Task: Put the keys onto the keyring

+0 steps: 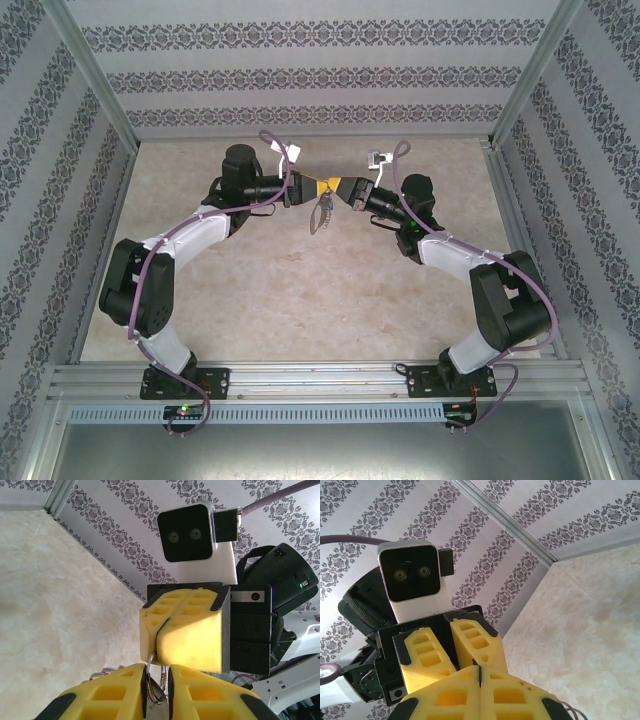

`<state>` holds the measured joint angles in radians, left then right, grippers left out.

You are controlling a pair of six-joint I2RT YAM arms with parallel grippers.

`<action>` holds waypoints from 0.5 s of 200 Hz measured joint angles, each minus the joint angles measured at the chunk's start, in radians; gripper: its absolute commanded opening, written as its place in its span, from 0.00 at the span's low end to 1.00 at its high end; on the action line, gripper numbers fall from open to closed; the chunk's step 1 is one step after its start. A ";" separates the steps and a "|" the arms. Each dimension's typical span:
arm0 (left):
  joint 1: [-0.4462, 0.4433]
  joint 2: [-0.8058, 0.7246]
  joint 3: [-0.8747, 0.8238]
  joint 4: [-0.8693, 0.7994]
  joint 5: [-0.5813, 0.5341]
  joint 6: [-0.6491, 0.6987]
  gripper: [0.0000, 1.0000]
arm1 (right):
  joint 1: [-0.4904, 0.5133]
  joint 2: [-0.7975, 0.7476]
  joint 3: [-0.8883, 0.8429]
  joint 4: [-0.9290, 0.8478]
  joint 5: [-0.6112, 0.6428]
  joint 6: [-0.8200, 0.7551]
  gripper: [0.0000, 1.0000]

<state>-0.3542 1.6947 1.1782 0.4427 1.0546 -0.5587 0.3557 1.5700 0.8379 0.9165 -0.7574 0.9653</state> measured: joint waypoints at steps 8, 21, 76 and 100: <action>0.000 0.001 0.000 0.005 0.000 -0.003 0.17 | 0.000 0.000 0.000 0.000 0.000 0.000 0.00; 0.000 0.005 0.000 0.012 0.000 -0.006 0.10 | 0.000 0.000 0.000 0.000 0.000 0.000 0.00; 0.000 0.010 0.000 0.035 -0.008 -0.035 0.00 | -0.006 -0.005 0.000 0.000 0.000 -0.002 0.25; -0.007 0.010 -0.004 0.083 -0.008 -0.051 0.00 | -0.026 -0.046 -0.026 -0.008 0.012 -0.006 0.47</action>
<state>-0.3611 1.7046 1.1744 0.5259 1.0466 -0.6098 0.3298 1.5242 0.8124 0.9081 -0.7452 0.9592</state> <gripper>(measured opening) 0.048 0.399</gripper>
